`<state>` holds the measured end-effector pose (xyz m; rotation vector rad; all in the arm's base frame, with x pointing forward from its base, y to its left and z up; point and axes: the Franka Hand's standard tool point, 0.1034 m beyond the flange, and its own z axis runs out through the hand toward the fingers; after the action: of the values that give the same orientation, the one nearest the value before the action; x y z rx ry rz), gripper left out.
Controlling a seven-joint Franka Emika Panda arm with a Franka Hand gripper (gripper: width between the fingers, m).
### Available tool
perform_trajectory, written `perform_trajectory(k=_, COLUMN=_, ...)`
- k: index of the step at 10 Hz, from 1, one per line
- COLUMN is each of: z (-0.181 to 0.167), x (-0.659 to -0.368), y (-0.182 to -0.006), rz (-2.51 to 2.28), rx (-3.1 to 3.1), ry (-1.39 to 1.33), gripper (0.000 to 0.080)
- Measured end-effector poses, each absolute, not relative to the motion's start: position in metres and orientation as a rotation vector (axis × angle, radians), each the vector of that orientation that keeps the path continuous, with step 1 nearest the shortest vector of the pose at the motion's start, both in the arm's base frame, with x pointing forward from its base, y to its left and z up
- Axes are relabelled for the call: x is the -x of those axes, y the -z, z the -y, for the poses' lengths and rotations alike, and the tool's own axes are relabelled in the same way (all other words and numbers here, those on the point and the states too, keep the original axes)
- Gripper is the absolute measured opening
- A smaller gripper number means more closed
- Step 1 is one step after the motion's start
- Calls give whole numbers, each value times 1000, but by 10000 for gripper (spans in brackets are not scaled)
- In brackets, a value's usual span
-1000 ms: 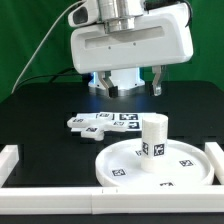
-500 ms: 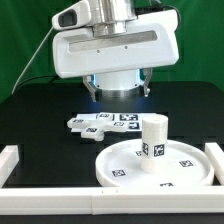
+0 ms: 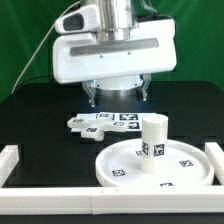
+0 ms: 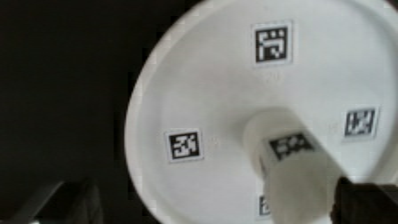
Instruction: Assemble round table
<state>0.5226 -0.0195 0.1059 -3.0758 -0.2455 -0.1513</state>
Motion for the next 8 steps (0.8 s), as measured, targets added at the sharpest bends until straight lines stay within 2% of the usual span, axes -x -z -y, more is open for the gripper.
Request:
perform_trajectory(k=4, z=25, x=-523, y=-106, rz=569, rx=3057, ry=154, gripper=648)
perform_trajectory(k=6, z=38, x=-505, y=-90, rz=729, rx=3068, ry=81, gripper=648)
perform_trajectory(k=8, z=41, x=-503, y=-88, rz=712, rx=3078, ry=85, gripper=648)
